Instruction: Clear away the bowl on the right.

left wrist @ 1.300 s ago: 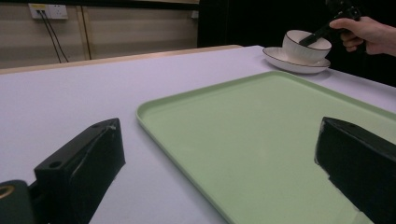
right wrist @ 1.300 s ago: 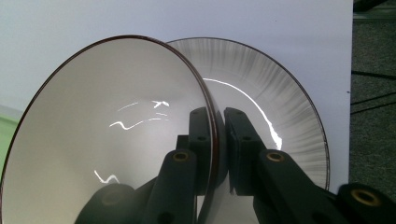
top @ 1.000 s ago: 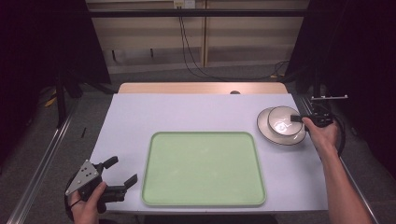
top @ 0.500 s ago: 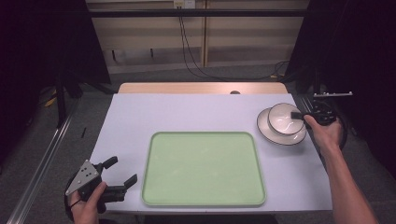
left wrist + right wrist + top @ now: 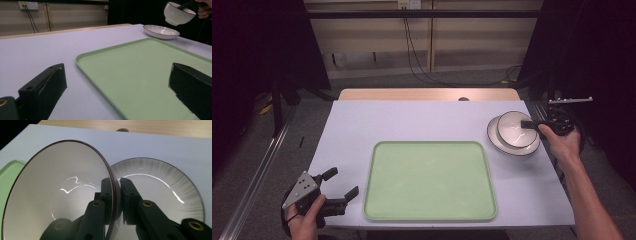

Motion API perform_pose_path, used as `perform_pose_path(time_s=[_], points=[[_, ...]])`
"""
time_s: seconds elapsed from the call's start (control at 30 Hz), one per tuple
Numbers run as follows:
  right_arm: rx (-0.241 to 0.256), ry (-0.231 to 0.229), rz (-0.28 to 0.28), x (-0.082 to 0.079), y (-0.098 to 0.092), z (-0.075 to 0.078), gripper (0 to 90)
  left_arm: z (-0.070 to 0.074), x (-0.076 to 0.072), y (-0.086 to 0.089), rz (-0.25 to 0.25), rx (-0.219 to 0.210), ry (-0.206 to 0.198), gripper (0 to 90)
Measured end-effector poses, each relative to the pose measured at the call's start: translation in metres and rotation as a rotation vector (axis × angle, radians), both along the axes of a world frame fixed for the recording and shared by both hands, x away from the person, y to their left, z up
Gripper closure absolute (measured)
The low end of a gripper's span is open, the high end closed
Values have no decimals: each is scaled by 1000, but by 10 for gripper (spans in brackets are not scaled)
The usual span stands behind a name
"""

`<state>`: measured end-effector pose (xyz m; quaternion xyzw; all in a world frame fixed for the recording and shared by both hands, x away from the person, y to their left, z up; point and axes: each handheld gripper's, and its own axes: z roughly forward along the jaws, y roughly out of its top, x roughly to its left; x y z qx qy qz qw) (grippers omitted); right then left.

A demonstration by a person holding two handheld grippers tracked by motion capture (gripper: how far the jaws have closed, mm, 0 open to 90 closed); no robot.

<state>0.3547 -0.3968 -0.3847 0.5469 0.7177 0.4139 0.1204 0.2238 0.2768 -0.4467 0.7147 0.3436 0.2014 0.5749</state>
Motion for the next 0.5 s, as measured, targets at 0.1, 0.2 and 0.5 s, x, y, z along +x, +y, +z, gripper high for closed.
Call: perform_pose_path(time_s=[0.1, 0.2, 0.5], points=[[0, 1, 20, -1, 5, 1, 818, 0, 0, 0, -1, 4, -2, 15], [41, 8, 51, -1, 7, 0, 818, -1, 0, -1, -4, 12, 6, 15], [5, 8, 113, -1, 25, 4, 817, 0, -2, -1, 3, 1, -1, 15]])
